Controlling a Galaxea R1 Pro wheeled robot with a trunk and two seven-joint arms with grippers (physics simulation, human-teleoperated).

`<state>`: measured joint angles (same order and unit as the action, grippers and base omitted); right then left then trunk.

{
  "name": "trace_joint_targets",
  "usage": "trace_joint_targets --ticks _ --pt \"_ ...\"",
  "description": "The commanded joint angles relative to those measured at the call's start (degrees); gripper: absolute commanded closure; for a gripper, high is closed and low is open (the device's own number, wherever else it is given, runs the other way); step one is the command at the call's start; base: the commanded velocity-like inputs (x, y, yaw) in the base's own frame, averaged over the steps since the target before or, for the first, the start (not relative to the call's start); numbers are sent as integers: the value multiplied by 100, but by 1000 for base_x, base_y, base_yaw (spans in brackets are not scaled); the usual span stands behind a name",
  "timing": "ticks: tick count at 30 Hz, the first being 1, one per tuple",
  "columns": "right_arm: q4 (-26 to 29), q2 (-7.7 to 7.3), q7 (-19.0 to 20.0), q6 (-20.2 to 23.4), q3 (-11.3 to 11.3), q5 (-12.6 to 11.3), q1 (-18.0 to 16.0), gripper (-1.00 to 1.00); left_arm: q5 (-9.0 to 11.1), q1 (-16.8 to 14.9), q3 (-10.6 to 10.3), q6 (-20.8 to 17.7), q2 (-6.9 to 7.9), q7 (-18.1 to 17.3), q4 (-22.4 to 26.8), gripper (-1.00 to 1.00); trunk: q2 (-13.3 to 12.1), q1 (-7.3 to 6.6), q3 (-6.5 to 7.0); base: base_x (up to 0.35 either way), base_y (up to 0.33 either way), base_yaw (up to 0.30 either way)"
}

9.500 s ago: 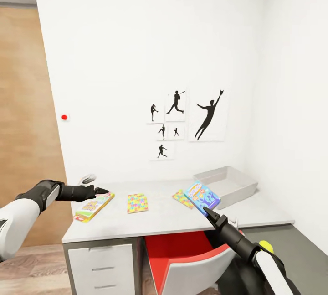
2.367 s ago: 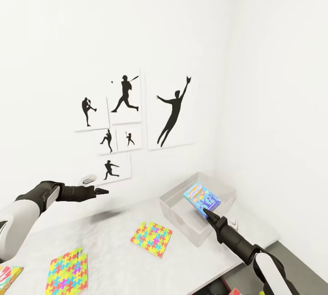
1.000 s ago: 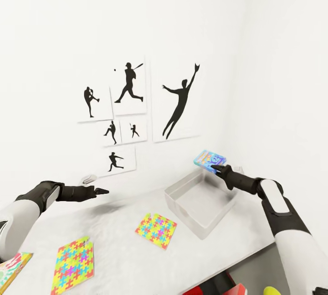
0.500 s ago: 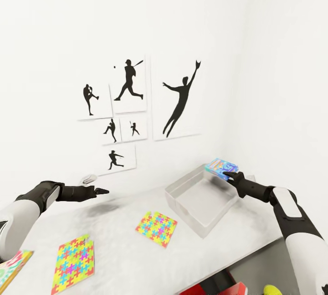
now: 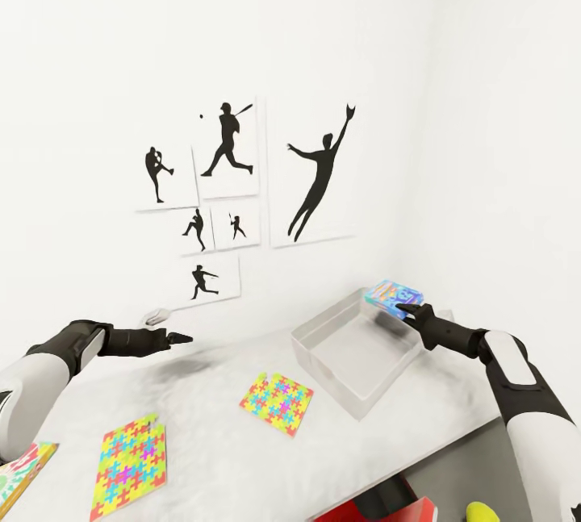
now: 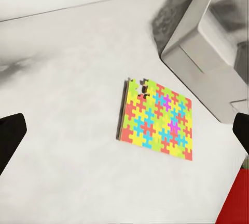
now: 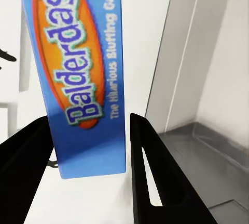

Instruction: Put all the toys in the child's room - the three board games (two on the bed and one on the table), the two jigsaw puzzles on the table, and the tennis ball on the table - inside the toy box on the table in the child's room.

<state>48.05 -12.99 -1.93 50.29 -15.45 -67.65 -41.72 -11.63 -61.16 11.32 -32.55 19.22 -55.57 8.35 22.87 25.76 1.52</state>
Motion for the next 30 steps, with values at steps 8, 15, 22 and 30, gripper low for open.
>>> trace_joint_targets --ticks 8,15,22,30 --pt "10 -21 13 52 -67 -33 12 100 -104 -4 51 -66 265 -2015 24 -100 5 2 -30 0 0 0" --pt "17 -114 8 89 -221 -48 19 100 -157 -11 23 -90 398 -2556 543 -100 5 2 -32 0 0 0" --pt "53 -91 0 79 -226 -55 15 100 -164 -10 19 -94 749 -2598 646 -100 5 2 -35 0 0 0" --pt "55 -87 -16 78 -232 -48 9 100 -169 -10 19 -92 783 -2593 651 -100 5 2 -77 0 0 0"
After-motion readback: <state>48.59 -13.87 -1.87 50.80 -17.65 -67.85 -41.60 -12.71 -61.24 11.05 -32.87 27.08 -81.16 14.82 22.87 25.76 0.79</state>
